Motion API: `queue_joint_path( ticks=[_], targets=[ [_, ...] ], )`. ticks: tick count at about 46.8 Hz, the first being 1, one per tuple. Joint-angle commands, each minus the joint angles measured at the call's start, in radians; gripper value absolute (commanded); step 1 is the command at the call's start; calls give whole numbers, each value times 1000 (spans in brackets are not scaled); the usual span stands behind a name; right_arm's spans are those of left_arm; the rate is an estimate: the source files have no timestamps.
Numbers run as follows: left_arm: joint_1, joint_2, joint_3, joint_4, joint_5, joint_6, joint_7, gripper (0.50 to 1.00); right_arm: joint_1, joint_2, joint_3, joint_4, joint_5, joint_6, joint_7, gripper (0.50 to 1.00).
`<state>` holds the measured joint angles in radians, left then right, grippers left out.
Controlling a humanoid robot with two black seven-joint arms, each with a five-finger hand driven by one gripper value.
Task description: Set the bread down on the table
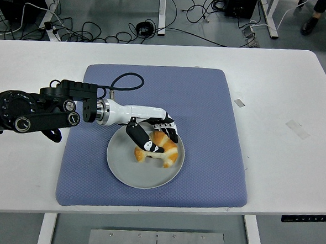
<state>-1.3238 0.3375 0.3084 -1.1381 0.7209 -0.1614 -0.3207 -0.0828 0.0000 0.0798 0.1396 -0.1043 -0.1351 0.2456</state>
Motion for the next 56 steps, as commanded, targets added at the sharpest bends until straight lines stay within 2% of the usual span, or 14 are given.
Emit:
queue_joint_path(
  ticks=[1,22,38,48,56],
  targets=[
    [-2,9,-15,0,-1,-1,-1,616,0,0,0,0,0,0,0,1000],
    [12,104,-163,3,-5,-1,-1,619,0,0,0,0,0,0,0,1000],
    [69,137,-229,159,-38,-1,-1,622,0,0,0,0,0,0,0,1000],
    [106,164,-230,195,-51,0,-3,622,0,0,0,0,0,0,0,1000],
    [127,170,-236,218,-51,25,-5,624,0,0,0,0,0,0,0,1000]
  ],
)
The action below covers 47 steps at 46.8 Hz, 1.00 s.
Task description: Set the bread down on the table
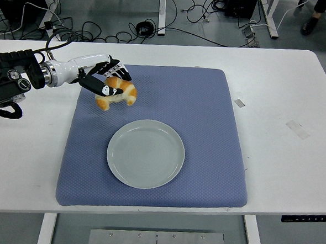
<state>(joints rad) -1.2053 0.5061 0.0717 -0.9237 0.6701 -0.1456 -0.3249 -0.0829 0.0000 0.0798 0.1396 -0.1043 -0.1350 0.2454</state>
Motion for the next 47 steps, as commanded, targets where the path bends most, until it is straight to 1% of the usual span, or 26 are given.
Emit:
queue_joint_path(
  ticks=[1,17,36,47],
  targets=[
    [10,2,0,5,0,14,0,624,0,0,0,0,0,0,0,1000],
    [39,3,0,36,0,43,0,627,0,0,0,0,0,0,0,1000],
    [72,-1,5,77,0,61,0,633,0,0,0,0,0,0,0,1000],
    [78,-3,10,82,0,80,0,636,0,0,0,0,0,0,0,1000]
  ],
)
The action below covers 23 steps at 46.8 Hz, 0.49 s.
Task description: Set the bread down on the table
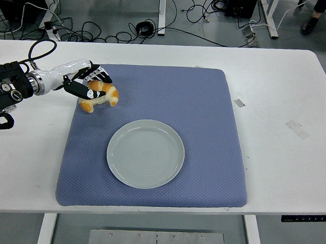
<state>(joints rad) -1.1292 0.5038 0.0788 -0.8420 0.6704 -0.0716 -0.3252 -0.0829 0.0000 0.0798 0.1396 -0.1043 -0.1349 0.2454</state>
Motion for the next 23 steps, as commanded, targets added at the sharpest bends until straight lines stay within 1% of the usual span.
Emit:
queue_joint_path(
  ticks=[1,10,19,23],
  targets=[
    [2,-2,2,1,1,9,0,636,0,0,0,0,0,0,0,1000],
    [20,-5,6,1,3,39,0,642,0,0,0,0,0,0,0,1000],
    [29,-8,6,3,3,46,0,646,0,0,0,0,0,0,0,1000],
    [32,-8,7,3,3,58,0,655,0,0,0,0,0,0,0,1000]
  ],
)
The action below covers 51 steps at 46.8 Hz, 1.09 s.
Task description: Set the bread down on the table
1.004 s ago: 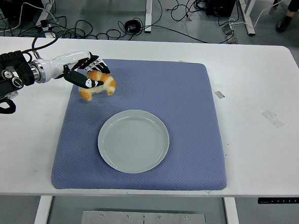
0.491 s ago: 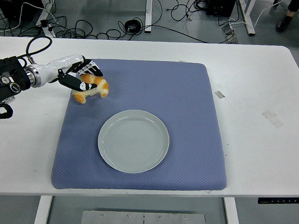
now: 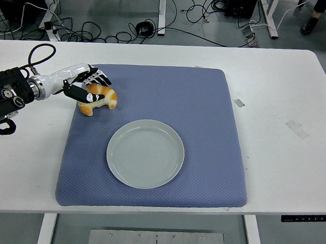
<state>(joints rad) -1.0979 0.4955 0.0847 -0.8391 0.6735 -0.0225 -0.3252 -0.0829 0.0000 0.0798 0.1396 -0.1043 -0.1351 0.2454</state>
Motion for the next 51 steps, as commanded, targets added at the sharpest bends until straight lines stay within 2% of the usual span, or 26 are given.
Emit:
queue_joint_path(
  ticks=[1,9,19,36,51],
  targets=[
    [1,0,3,0,0,10,0,660,0,0,0,0,0,0,0,1000],
    [1,-2,3,0,0,16,2,707,0,0,0,0,0,0,0,1000],
    [1,-2,3,0,0,19,2,717,0,0,0,0,0,0,2,1000],
    [12,-2,10,0,-2,38,2,778,0,0,0,0,0,0,0,1000],
    [-30,3,-13,-6,-12,36,2,907,0,0,0,0,0,0,0,1000]
  ],
)
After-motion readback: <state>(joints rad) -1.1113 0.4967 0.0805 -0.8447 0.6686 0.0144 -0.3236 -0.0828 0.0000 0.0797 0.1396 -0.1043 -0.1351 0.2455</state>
